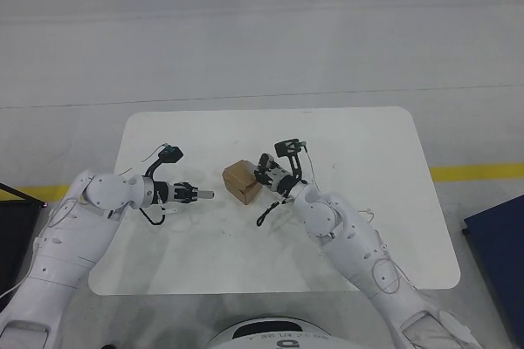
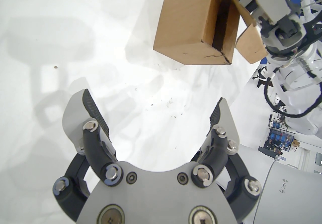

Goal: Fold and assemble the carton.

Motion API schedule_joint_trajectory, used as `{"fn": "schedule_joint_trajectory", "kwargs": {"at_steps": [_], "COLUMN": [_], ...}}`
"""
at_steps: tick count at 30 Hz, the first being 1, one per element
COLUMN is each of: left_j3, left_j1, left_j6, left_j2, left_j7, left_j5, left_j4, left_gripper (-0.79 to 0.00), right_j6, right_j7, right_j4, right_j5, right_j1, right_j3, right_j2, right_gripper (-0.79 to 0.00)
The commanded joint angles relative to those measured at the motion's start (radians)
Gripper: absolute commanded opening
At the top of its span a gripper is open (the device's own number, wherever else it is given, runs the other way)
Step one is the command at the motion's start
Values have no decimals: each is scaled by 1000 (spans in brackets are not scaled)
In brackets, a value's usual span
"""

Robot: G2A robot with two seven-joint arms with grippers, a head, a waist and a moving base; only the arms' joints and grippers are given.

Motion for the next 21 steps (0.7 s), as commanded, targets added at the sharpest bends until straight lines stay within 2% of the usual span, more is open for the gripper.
{"fn": "schedule_joint_trajectory", "kwargs": {"at_steps": [1, 5, 7, 8, 13, 14, 16, 19, 21], "left_j3": [0, 0, 0, 0, 0, 0, 0, 0, 2], "left_j1": [0, 0, 0, 0, 0, 0, 0, 0, 6], "left_j6": [0, 0, 0, 0, 0, 0, 0, 0, 4], "left_j2": [0, 0, 0, 0, 0, 0, 0, 0, 0], "left_j7": [0, 0, 0, 0, 0, 0, 0, 0, 11], "left_j5": [0, 0, 0, 0, 0, 0, 0, 0, 10], "left_j4": [0, 0, 0, 0, 0, 0, 0, 0, -2], "left_gripper": [0, 0, 0, 0, 0, 0, 0, 0, 0], "right_j6": [-57, -187, -229, -234, -246, -240, -220, -183, -159], "right_j7": [43, 129, 181, 199, 277, 286, 286, 255, 239], "right_j4": [9, -12, -28, -33, -66, -69, -70, -74, -87], "right_j5": [49, 145, 143, 153, 153, 151, 149, 148, 142], "right_j1": [7, -11, -21, -27, -39, -38, -39, -49, -60], "right_j3": [11, 44, 50, 53, 31, 30, 35, 57, 68], "right_j2": [3, 15, 24, 26, 32, 33, 35, 40, 43], "right_gripper": [-394, -409, -394, -308, -314, -296, -200, -132, -37]}}
